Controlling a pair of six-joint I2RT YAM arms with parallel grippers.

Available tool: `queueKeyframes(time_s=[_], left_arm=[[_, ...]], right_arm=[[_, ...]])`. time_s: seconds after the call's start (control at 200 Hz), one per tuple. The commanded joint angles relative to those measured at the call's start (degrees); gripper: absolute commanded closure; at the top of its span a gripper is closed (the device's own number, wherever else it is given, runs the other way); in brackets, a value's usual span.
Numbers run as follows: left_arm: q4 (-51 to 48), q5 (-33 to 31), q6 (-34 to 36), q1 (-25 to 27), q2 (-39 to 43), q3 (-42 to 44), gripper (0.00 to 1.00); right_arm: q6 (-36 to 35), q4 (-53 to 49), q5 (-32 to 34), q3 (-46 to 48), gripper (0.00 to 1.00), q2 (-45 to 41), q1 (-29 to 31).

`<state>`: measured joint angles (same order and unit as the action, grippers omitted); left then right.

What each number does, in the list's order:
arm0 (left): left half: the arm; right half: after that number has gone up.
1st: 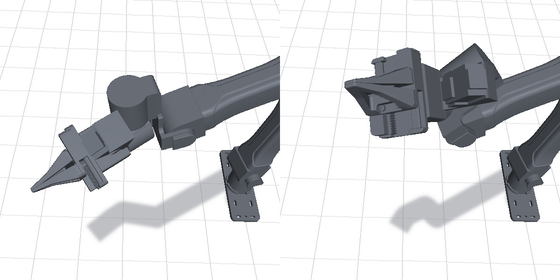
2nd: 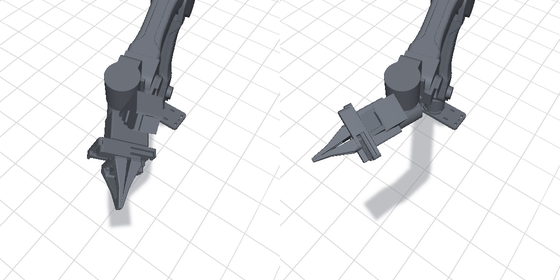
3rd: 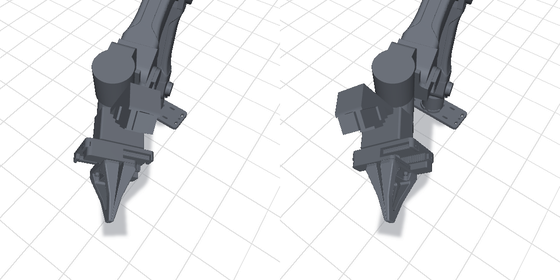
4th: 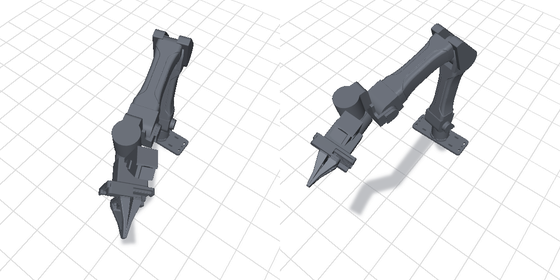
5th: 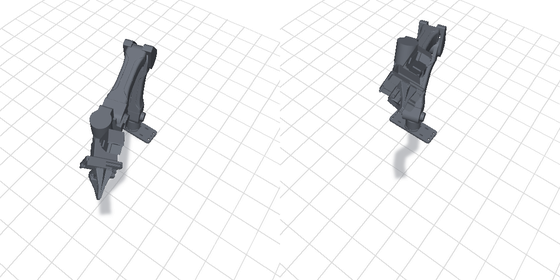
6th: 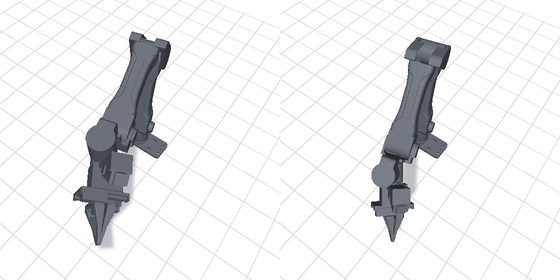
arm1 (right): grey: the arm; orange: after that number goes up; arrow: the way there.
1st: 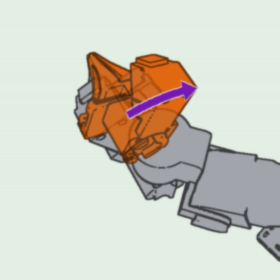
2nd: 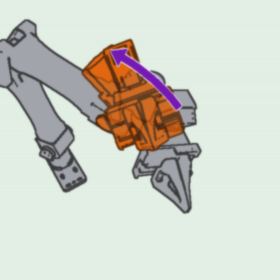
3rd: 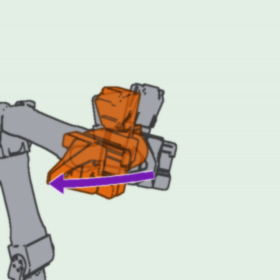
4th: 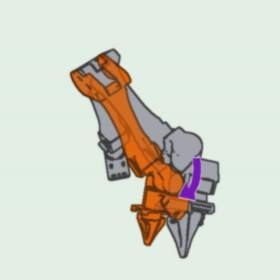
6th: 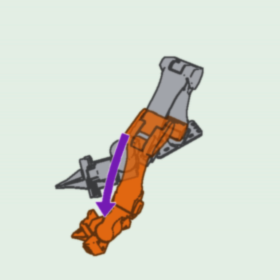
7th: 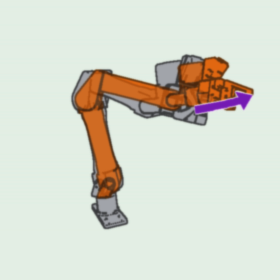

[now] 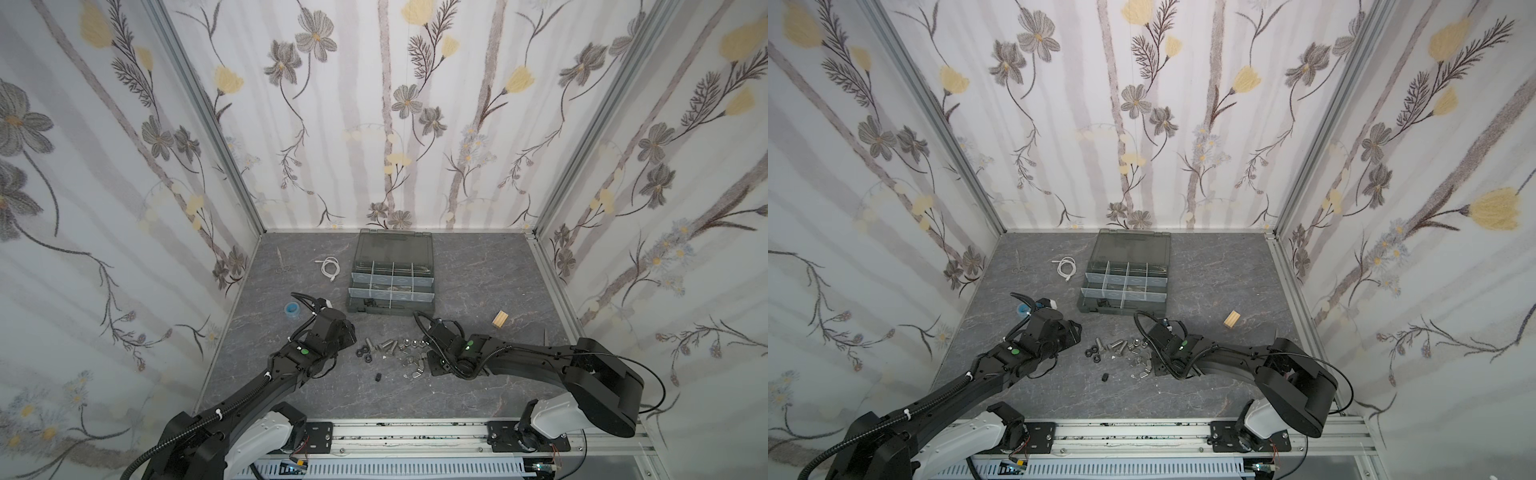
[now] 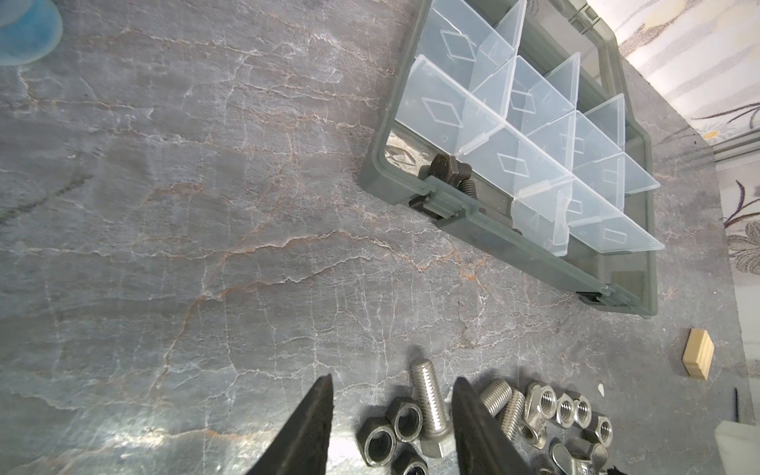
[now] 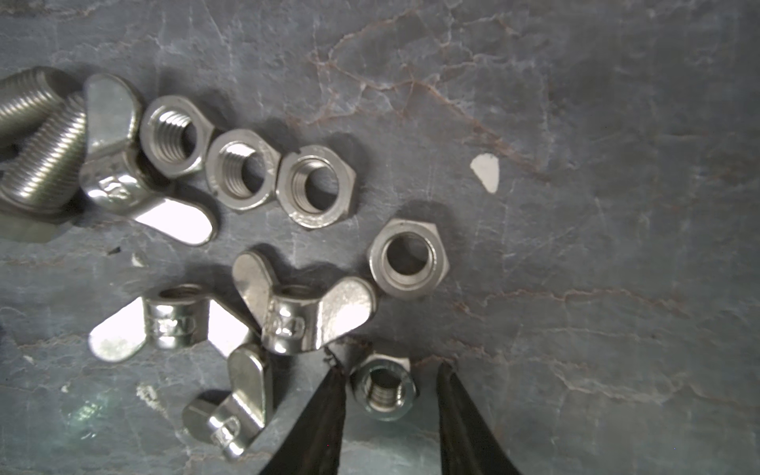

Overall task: Sort the screws and nuts into containers
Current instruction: 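Lower the right gripper and grasp a silver hex nut, then carry the silver hex nut into the box and open the right gripper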

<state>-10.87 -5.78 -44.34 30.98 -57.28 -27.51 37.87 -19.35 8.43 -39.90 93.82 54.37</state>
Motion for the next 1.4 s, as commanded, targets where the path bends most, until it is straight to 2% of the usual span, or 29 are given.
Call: queueKeyframes(time_s=[0.0, 0.285, 0.61, 0.794, 1.004, 1.199, 1.394], left_arm=[[0.9, 0.0, -0.6, 0.0, 0.3, 0.2, 0.5], [1.0, 0.1, -1.7, 0.0, 2.2, 1.7, 0.5], [1.0, 0.4, -2.9, 0.0, 4.7, 3.3, 0.5], [1.0, 0.4, -3.6, 0.0, 5.6, 3.7, 0.5], [1.0, 0.3, -3.5, 0.0, 5.7, 3.2, 0.5], [1.2, 0.3, -2.5, 0.0, 4.9, 3.1, 0.5], [1.6, 1.2, -2.0, 0.0, 3.3, 2.2, 0.49]], right_arm=[[-2.5, -1.4, 3.0, -1.6, 0.63, 1.3, 0.4], [-6.4, -3.6, 4.7, -2.8, 0.7, 4.1, 1.0], [-5.5, -1.0, 2.5, -1.5, 0.78, 3.2, 1.1], [-5.1, -0.5, 2.3, -0.6, 0.8, 1.1, 1.0], [-8.1, -2.5, 1.8, -2.8, 0.8, -1.4, -1.4], [-13.1, -3.3, 1.3, -11.8, 0.79, -1.7, -8.4], [-16.8, -3.3, 1.1, -24.0, 0.8, 4.5, -12.8]])
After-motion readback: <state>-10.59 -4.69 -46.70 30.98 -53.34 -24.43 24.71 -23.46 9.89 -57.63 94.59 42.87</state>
